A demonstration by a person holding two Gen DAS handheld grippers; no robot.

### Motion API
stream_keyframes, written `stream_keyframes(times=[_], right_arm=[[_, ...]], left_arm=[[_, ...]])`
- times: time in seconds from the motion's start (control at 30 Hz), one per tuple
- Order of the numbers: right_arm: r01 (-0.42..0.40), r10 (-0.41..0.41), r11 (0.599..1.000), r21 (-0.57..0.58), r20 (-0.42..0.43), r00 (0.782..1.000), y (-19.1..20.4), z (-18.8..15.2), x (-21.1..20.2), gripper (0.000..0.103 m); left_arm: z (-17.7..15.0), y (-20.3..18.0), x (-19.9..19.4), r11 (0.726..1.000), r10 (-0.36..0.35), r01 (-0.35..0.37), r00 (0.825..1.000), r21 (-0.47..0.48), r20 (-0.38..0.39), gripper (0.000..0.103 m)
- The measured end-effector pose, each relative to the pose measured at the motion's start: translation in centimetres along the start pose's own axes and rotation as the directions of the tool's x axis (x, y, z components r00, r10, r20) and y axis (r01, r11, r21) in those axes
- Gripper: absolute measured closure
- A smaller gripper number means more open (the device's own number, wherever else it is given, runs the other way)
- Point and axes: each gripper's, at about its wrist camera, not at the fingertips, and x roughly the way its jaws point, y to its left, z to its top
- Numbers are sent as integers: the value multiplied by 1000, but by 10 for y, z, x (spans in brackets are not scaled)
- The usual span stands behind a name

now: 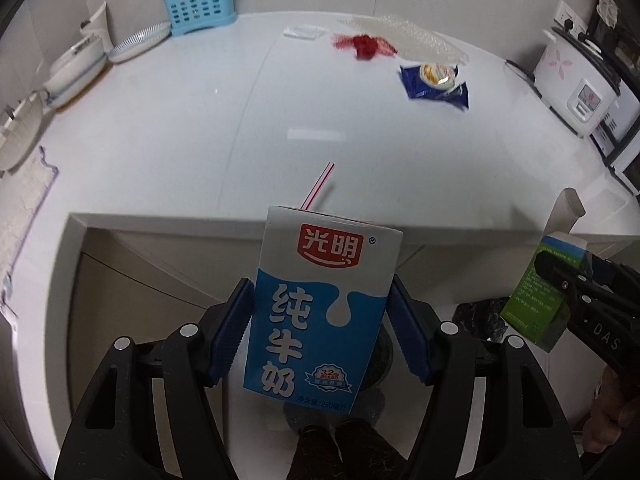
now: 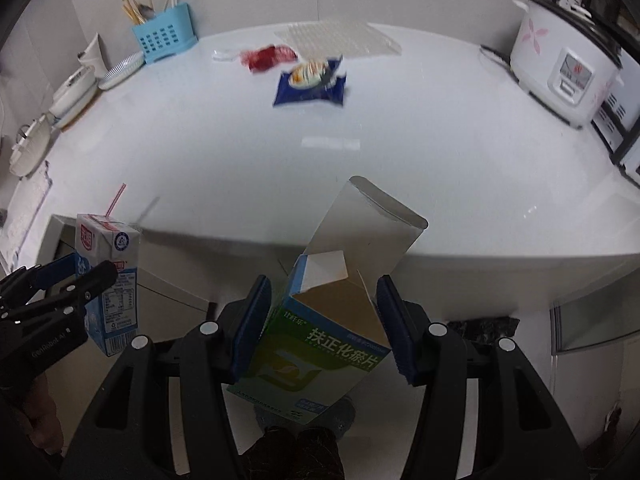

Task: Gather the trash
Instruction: 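Lift the milk carton and medicine box and carry them down over the basket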

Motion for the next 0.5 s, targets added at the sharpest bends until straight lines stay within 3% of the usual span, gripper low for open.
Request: stream_keyframes(times=[0.5], right_arm=[[51, -57, 995, -80, -73, 996, 9, -70, 119, 50]], left_arm=[[-67, 2, 116, 1000, -12, 13, 998, 19, -67, 38]])
